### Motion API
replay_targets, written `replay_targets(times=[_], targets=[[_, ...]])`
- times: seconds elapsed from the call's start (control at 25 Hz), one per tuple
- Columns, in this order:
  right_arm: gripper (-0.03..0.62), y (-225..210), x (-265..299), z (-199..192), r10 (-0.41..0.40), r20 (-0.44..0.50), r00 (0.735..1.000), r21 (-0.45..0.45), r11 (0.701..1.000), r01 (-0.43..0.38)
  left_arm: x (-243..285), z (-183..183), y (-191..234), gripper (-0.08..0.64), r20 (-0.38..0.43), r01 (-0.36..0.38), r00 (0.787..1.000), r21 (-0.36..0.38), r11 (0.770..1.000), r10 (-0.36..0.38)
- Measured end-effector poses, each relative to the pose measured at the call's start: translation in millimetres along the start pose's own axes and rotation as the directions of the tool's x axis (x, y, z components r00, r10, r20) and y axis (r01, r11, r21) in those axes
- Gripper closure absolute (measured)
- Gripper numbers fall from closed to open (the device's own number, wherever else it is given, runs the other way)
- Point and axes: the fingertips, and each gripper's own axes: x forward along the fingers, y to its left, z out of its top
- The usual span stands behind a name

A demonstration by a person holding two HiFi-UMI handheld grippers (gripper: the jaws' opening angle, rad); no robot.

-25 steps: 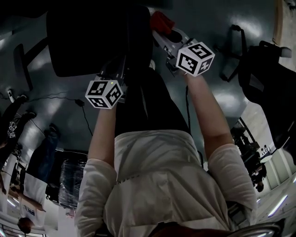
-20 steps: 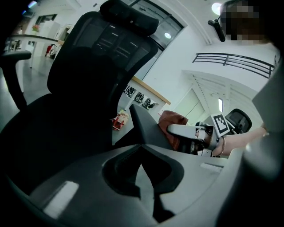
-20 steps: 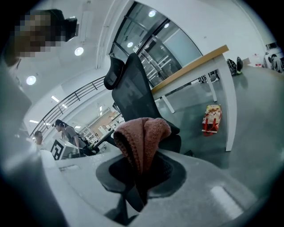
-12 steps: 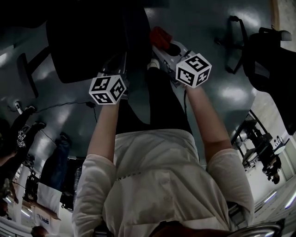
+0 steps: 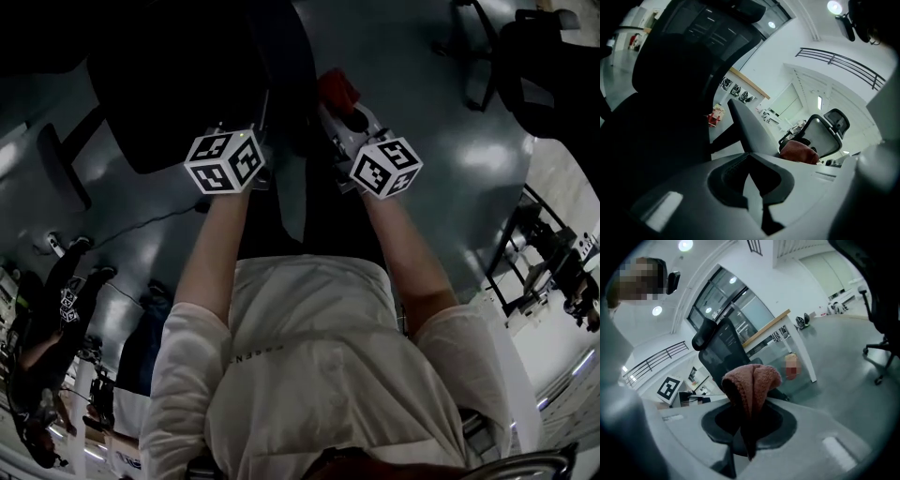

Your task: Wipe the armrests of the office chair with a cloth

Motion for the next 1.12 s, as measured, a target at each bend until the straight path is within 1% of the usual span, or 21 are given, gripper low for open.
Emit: replay_targets(times=[0.16, 0.28, 0.4, 0.6, 0.68, 0.76, 0.84, 1.0, 1.08, 1.12], targets=[[0.543, 9.8, -8.4, -16.2, -0.079, 0.072, 0.994, 0.091, 0.993, 0.072, -1.6, -4.9, -5.6, 0.558, -0.03, 0.063, 0.998, 0.019, 0.998, -0.062], [0.543, 19.9, -3.8, -22.1, -0.113, 0.116, 0.987, 0.154, 0.984, 0.094, -3.6, -3.1, -4.0, 0.558, -0.059, 0.107, 0.993, 0.041, 0.993, -0.105], [0.544, 30.4, 0.8, -28.0, -0.134, 0.138, 0.981, 0.187, 0.976, 0.107, -6.1, -3.7, -6.0, 0.558, -0.089, 0.161, 0.984, 0.066, 0.985, -0.155], [0.543, 54.7, 12.6, -48.5, -0.117, 0.115, 0.986, 0.186, 0.978, 0.094, -7.5, -9.1, -10.4, 0.557, -0.137, 0.24, 0.964, 0.097, 0.966, -0.226], [0.543, 63.2, 14.7, -52.9, -0.116, 0.107, 0.987, 0.159, 0.982, 0.098, -9.3, -10.6, -10.5, 0.551, -0.161, 0.277, 0.953, 0.11, 0.955, -0.258], [0.543, 67.8, 10.9, -54.5, -0.129, 0.105, 0.986, 0.127, 0.985, 0.116, -13.6, -10.9, -8.0, 0.549, -0.174, 0.297, 0.946, 0.12, 0.947, -0.275], [0.543, 63.1, -0.2, -50.8, -0.177, 0.124, 0.976, 0.122, 0.979, 0.162, -19.5, -10.2, -3.3, 0.549, -0.184, 0.305, 0.942, 0.125, 0.944, -0.28], [0.543, 33.2, -33.1, -26.4, -0.326, 0.188, 0.927, 0.178, 0.939, 0.294, -32.9, -5.7, 1.2, 0.551, -0.192, 0.303, 0.942, 0.126, 0.944, -0.277], [0.543, 19.0, -40.6, -12.5, -0.368, 0.185, 0.911, 0.188, 0.924, 0.334, -36.4, -1.2, 3.1, 0.551, -0.185, 0.289, 0.947, 0.127, 0.949, -0.264], [0.543, 13.2, -40.6, -5.4, -0.378, 0.174, 0.909, 0.177, 0.92, 0.348, -36.8, 1.5, 4.4, 0.551, -0.179, 0.279, 0.95, 0.122, 0.953, -0.255]])
